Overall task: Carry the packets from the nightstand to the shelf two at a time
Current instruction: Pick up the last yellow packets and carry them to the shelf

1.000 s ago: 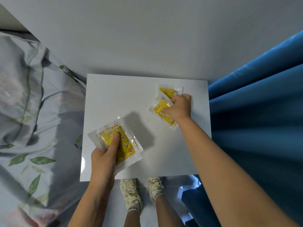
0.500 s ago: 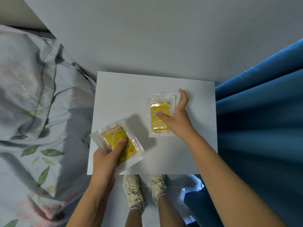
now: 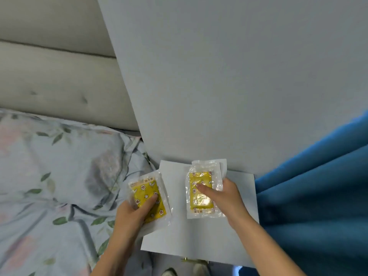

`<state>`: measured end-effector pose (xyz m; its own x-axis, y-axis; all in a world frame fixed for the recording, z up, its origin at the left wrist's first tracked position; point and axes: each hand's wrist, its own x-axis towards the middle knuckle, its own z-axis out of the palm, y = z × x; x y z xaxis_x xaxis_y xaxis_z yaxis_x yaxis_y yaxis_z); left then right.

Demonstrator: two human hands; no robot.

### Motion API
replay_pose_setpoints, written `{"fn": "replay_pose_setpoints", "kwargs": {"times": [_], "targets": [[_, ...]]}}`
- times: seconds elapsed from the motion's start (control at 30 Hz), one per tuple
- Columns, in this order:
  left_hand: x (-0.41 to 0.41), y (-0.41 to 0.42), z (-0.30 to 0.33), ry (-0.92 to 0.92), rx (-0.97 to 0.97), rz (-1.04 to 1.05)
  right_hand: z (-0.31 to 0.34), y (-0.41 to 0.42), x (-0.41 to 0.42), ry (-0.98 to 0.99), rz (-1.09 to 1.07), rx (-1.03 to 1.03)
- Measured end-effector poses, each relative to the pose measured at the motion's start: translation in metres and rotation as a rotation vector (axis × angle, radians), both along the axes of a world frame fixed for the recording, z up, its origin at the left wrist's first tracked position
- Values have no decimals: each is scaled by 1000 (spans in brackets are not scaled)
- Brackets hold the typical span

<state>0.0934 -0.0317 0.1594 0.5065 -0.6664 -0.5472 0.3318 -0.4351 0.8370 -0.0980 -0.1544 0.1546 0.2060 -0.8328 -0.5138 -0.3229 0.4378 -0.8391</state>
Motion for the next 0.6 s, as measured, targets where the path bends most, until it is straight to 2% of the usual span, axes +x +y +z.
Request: {"fn": "replay_pose_setpoints", "kwargs": {"times": [0.13, 0.3, 0.6], "targets": [[26, 29, 80, -80, -32, 40, 86, 17, 20, -15, 116, -100], [45, 43, 175, -162, -136, 137, 191, 31, 36, -67, 128, -272], [33, 49, 287, -245, -312, 182, 303, 30, 37, -285, 194, -398]]}}
